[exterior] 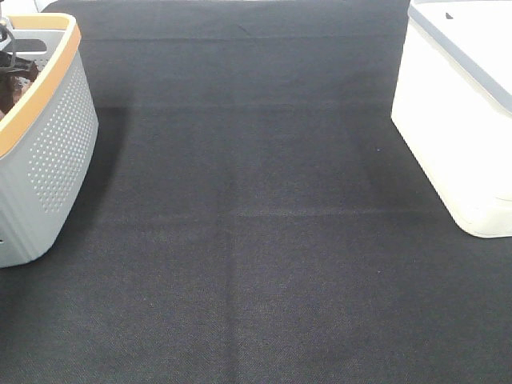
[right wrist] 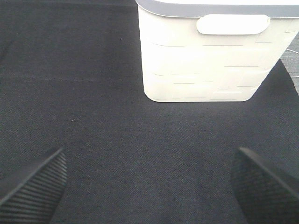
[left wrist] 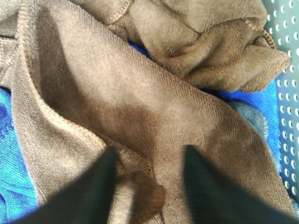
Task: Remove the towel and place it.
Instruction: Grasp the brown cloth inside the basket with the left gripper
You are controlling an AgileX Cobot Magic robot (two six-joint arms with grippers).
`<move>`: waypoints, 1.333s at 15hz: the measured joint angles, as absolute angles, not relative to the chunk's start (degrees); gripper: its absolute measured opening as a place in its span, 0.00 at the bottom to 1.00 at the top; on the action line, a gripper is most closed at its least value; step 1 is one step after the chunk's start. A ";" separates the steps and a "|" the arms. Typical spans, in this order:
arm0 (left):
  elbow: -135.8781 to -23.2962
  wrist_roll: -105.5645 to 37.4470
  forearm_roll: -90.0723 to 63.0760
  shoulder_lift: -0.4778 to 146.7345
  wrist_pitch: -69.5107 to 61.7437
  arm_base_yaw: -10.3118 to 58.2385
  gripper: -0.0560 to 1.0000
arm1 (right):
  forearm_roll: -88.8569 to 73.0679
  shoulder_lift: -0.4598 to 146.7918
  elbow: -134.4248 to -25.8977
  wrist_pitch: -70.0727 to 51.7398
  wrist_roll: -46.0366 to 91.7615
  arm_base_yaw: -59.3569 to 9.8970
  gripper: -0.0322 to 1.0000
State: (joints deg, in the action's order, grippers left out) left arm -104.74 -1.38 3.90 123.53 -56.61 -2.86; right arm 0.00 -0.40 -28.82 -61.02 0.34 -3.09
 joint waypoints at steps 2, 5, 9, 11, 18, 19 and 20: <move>-104.74 -1.43 3.90 123.53 -57.12 -2.86 0.10 | 0.00 -0.40 -28.82 -61.02 0.34 -3.09 0.90; -105.02 -1.43 3.90 123.53 -59.82 -2.86 0.05 | 0.00 -0.40 -28.82 -61.02 0.34 -3.09 0.90; -108.29 -1.43 1.89 118.49 -63.08 -2.86 0.05 | 0.00 -0.40 -28.82 -61.02 0.34 -3.09 0.90; -109.89 -1.43 0.00 111.21 -63.20 -2.86 0.05 | 0.00 -0.40 -28.82 -61.02 0.34 -3.09 0.90; -110.07 -1.43 -3.04 95.34 -59.59 -2.86 0.05 | 0.00 -0.40 -28.82 -61.02 0.34 -3.09 0.90; -110.07 -1.43 -7.05 91.96 -57.75 -2.86 0.05 | 0.00 -0.40 -28.82 -61.02 0.34 -3.09 0.90; -110.07 -1.43 -10.14 90.24 -56.61 -2.86 0.05 | 0.00 -0.40 -28.82 -61.02 0.34 -3.09 0.90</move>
